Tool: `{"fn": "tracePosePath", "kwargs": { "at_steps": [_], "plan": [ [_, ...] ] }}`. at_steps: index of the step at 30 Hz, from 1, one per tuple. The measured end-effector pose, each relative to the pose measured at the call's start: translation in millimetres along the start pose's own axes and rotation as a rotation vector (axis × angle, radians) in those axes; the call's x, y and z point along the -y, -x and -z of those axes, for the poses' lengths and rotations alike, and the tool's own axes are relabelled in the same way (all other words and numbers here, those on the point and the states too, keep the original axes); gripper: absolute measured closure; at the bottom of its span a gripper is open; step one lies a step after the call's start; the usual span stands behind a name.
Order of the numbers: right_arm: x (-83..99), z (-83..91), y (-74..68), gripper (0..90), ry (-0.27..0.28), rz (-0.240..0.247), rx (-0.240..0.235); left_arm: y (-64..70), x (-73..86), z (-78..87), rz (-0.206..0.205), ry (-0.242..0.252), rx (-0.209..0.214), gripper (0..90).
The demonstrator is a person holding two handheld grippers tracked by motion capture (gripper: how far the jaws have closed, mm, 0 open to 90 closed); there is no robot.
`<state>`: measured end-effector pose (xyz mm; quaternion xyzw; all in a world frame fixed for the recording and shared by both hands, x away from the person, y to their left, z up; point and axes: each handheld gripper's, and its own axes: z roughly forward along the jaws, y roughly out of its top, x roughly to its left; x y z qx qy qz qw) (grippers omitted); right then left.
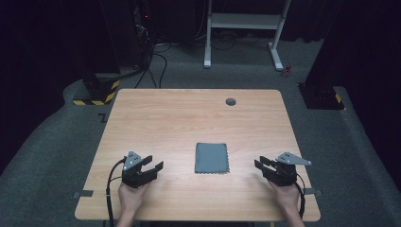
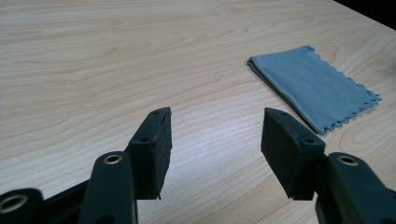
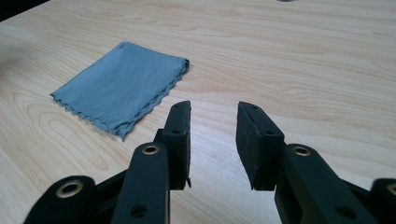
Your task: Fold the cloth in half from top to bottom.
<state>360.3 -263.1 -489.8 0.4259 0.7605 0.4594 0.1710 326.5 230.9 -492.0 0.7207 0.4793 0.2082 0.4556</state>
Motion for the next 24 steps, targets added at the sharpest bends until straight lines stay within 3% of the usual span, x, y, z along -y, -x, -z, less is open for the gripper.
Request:
{"fn": "tracePosePath", "kwargs": {
  "at_steps": [15, 24],
  "plan": [
    [22.6, 10.9, 4.4, 65.8, -0.017, -0.028, 0.028, -4.2, 18.4, 7.4, 0.011, -0.016, -0.046, 43.4],
    [30.8, 7.1, 6.7, 65.1, -0.084, 0.009, 0.075, -6.5, 30.1, 1.2, -0.002, -0.064, -0.096, 43.2]
  ]
}}
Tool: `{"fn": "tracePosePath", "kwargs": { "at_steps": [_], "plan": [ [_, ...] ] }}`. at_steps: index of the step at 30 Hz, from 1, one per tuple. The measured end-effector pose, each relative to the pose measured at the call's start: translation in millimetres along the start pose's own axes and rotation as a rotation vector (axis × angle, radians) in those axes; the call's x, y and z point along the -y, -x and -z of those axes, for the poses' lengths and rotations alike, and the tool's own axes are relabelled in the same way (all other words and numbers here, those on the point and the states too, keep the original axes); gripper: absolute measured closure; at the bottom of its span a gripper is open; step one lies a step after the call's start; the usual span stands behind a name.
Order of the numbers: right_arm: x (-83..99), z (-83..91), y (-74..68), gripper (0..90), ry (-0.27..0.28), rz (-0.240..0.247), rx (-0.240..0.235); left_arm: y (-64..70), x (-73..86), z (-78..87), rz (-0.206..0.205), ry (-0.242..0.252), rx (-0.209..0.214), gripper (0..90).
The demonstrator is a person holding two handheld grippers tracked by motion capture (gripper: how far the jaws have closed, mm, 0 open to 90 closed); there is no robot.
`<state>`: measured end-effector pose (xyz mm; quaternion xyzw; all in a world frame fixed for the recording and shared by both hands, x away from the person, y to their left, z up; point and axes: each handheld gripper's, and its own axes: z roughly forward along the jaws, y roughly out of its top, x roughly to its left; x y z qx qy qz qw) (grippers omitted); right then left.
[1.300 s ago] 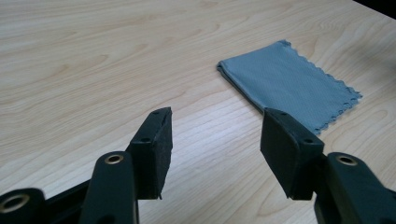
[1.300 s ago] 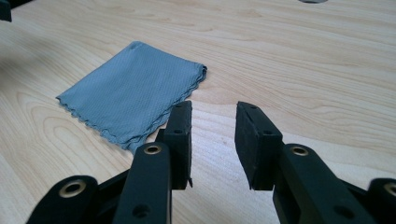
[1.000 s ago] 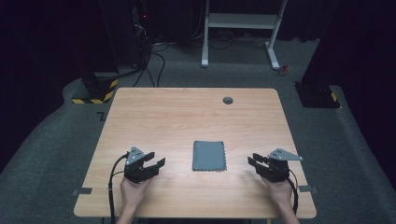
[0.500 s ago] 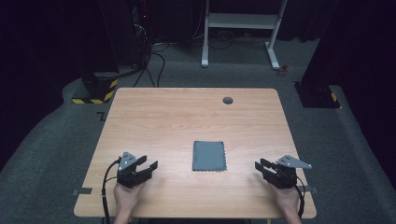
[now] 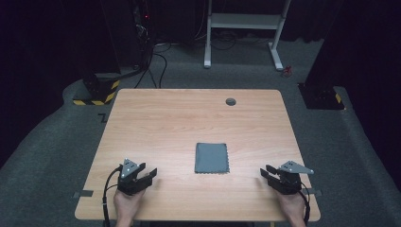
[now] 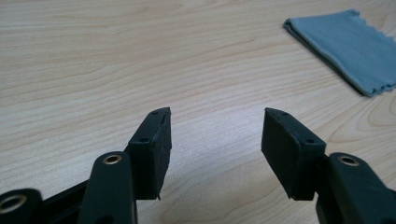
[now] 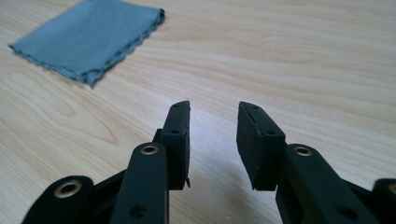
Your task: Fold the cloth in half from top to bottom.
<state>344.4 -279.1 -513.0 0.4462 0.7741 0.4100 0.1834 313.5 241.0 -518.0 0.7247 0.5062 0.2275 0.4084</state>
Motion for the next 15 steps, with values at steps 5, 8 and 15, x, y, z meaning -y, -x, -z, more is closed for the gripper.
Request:
{"fn": "tracePosePath", "kwargs": {
  "at_steps": [5, 8, 15],
  "plan": [
    [3.0, -1.8, 1.7, 64.7, -0.021, 0.007, 0.019, -0.7, 2.0, -4.5, -0.008, -0.022, -0.016, 43.0],
    [4.8, -4.0, 3.9, 63.9, -0.034, 0.008, 0.033, -2.2, 3.4, -9.4, -0.016, -0.049, -0.035, 42.8],
    [4.1, -6.2, 5.0, 62.4, -0.051, 0.021, 0.047, -3.1, 0.9, -13.5, -0.034, -0.059, -0.059, 42.6]
  ]
}}
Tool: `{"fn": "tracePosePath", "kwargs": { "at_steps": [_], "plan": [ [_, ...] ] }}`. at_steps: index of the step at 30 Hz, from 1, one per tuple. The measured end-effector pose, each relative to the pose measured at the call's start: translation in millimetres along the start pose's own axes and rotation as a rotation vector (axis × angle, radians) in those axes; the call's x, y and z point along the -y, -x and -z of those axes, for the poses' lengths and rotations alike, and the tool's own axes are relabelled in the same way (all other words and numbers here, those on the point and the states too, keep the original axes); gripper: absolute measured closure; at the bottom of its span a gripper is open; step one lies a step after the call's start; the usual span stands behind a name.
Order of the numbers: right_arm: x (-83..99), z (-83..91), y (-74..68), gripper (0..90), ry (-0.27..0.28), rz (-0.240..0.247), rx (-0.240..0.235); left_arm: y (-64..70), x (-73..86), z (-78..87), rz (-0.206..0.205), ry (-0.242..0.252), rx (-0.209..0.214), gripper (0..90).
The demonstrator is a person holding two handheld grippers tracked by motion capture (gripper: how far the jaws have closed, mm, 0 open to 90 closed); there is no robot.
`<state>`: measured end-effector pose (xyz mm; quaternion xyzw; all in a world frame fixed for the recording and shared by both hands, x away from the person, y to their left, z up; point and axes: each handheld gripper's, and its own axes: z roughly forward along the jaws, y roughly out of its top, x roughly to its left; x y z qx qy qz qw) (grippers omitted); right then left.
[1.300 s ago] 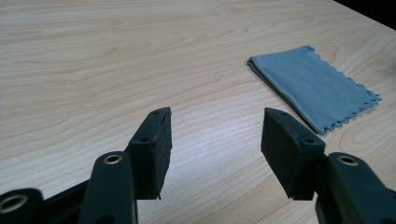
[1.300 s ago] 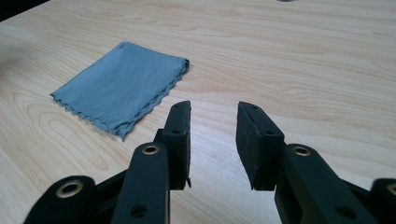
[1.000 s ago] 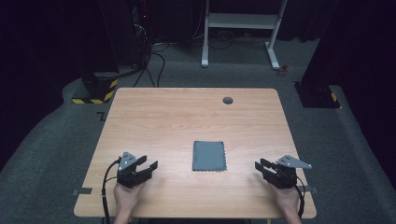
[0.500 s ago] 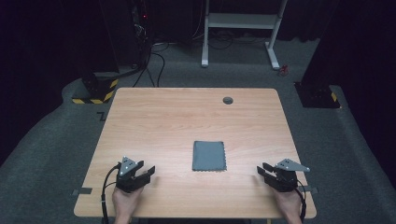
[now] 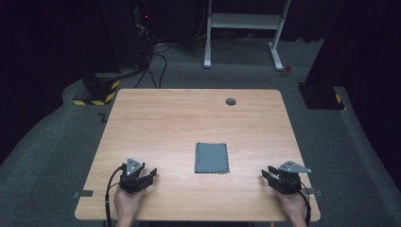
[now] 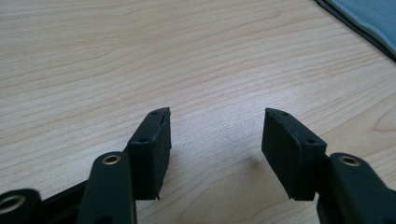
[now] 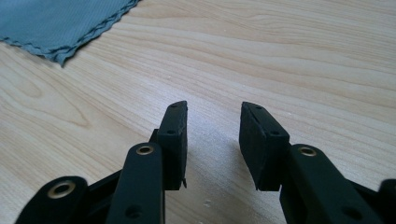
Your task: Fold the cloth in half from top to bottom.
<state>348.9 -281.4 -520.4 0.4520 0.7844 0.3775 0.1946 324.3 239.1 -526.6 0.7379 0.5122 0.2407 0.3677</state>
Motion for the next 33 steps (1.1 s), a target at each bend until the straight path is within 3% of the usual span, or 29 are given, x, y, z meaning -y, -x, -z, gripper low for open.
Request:
{"fn": "tracePosePath", "kwargs": {
  "at_steps": [10, 13, 33],
  "plan": [
    [-1.4, -4.2, -3.4, 55.9, -0.045, 0.05, 0.028, 1.8, -3.7, -7.0, -0.021, -0.047, -0.01, 38.2],
    [-1.6, -4.7, -2.6, 46.7, -0.049, 0.032, 0.04, 2.2, -4.7, -8.5, -0.024, -0.049, -0.007, 36.2],
    [-1.4, -4.7, -3.3, 46.3, -0.051, 0.024, 0.049, 2.9, -4.4, -8.2, -0.022, -0.052, 0.009, 32.5]
  ]
}}
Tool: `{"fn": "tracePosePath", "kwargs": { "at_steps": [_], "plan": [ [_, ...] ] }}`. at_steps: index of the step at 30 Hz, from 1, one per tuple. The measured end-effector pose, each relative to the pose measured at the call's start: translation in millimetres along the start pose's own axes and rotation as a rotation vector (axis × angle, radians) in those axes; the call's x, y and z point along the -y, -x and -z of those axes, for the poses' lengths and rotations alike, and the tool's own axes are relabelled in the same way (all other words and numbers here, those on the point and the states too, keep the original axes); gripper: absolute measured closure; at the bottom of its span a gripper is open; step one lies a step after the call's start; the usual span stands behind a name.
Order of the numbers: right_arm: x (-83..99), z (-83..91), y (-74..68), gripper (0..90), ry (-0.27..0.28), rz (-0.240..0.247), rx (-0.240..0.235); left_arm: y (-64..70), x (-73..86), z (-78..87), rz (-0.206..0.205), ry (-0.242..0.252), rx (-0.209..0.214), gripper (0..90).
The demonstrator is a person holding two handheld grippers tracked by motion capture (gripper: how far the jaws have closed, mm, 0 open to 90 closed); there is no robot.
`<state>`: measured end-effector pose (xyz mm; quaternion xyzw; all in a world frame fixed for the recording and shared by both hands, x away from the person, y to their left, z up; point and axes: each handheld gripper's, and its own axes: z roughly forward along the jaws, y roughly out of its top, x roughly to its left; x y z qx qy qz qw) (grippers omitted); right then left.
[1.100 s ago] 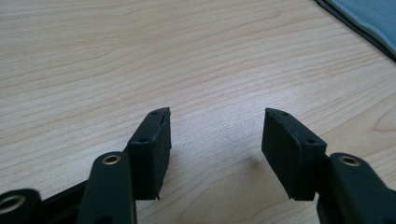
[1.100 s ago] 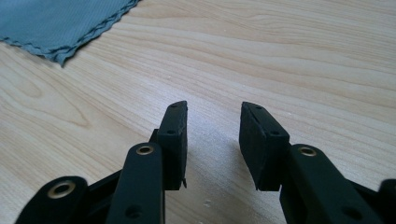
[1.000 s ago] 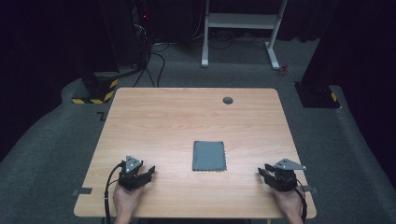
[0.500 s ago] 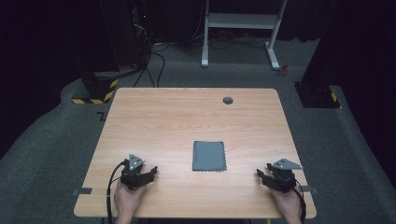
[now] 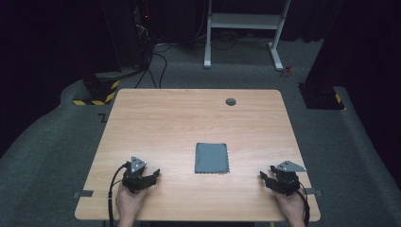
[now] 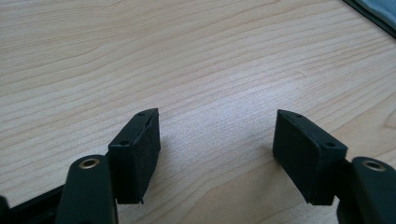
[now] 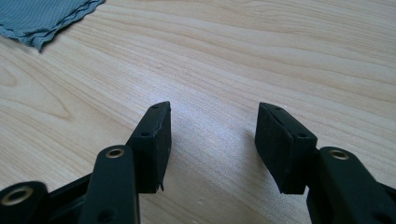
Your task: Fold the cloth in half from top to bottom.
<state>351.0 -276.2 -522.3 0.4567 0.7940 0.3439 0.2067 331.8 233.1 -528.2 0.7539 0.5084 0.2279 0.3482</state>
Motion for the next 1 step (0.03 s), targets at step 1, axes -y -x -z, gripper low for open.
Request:
{"fn": "tracePosePath", "kwargs": {
  "at_steps": [1],
  "plan": [
    [0.0, 0.0, 0.0, 46.3, 0.0, 0.0, 0.0, 0.0, 0.0, 0.0, 0.0, 0.0, 0.0, 32.5]
  ]
}}
